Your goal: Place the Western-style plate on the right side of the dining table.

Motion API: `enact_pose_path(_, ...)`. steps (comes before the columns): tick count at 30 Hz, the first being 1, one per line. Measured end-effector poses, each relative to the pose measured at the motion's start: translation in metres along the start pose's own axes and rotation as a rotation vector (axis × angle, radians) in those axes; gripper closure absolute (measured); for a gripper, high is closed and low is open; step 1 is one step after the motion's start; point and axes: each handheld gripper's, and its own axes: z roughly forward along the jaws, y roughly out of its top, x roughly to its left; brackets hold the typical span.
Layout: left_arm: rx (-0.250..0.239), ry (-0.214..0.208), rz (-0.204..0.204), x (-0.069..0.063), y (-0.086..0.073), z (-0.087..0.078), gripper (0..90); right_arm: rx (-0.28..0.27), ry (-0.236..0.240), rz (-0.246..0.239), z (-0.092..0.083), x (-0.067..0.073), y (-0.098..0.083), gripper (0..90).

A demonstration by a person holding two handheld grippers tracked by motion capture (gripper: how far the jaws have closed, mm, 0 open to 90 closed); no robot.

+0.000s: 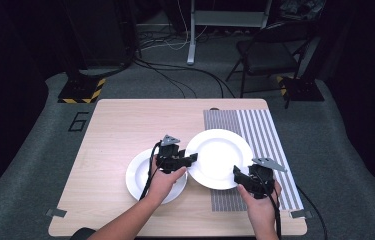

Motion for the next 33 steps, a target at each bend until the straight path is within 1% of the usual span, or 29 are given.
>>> enact_pose_path(3,-0.003,-0.009,0.0,-0.002,0.001,0.002,54.7,-0.005,-0.003,0.002,-0.002,-0.002,-0.001,42.2)
enact_pose_path(10,0.006,-0.034,0.017,-0.009,0.003,0.009,54.8,-0.012,-0.024,0.022,-0.009,-0.008,-0.003,42.4)
enact_pose_path(14,-0.001,-0.038,0.007,-0.013,0.004,0.012,54.8,-0.017,-0.032,0.027,-0.011,-0.012,-0.004,42.4)
enact_pose_path(15,0.005,-0.044,0.017,-0.014,0.005,0.014,54.8,-0.017,-0.041,0.032,-0.013,-0.013,-0.005,42.4)
enact_pose_path(17,0.004,-0.05,0.014,-0.017,0.005,0.017,54.9,-0.02,-0.047,0.037,-0.015,-0.015,-0.006,42.4)
enact_pose_path(18,0.008,-0.053,0.021,-0.017,0.005,0.018,54.9,-0.02,-0.052,0.039,-0.016,-0.016,-0.006,42.5)
enact_pose_path(20,0.008,-0.055,0.018,-0.018,0.005,0.018,54.9,-0.022,-0.051,0.043,-0.017,-0.016,-0.007,42.5)
enact_pose_path(23,0.014,-0.063,0.02,-0.021,0.005,0.022,55.0,-0.022,-0.067,0.051,-0.02,-0.02,-0.009,42.7)
enact_pose_path(25,0.016,-0.068,0.019,-0.023,0.006,0.024,55.0,-0.022,-0.069,0.049,-0.02,-0.021,-0.009,42.7)
enact_pose_path(26,0.016,-0.07,0.023,-0.023,0.006,0.025,55.0,-0.023,-0.073,0.057,-0.022,-0.023,-0.01,42.7)
enact_pose_path(28,0.018,-0.079,0.032,-0.025,0.006,0.027,54.9,-0.025,-0.078,0.057,-0.023,-0.024,-0.011,42.7)
enact_pose_path(33,0.023,-0.086,0.031,-0.028,0.007,0.031,55.0,-0.032,-0.087,0.061,-0.026,-0.027,-0.012,43.3)
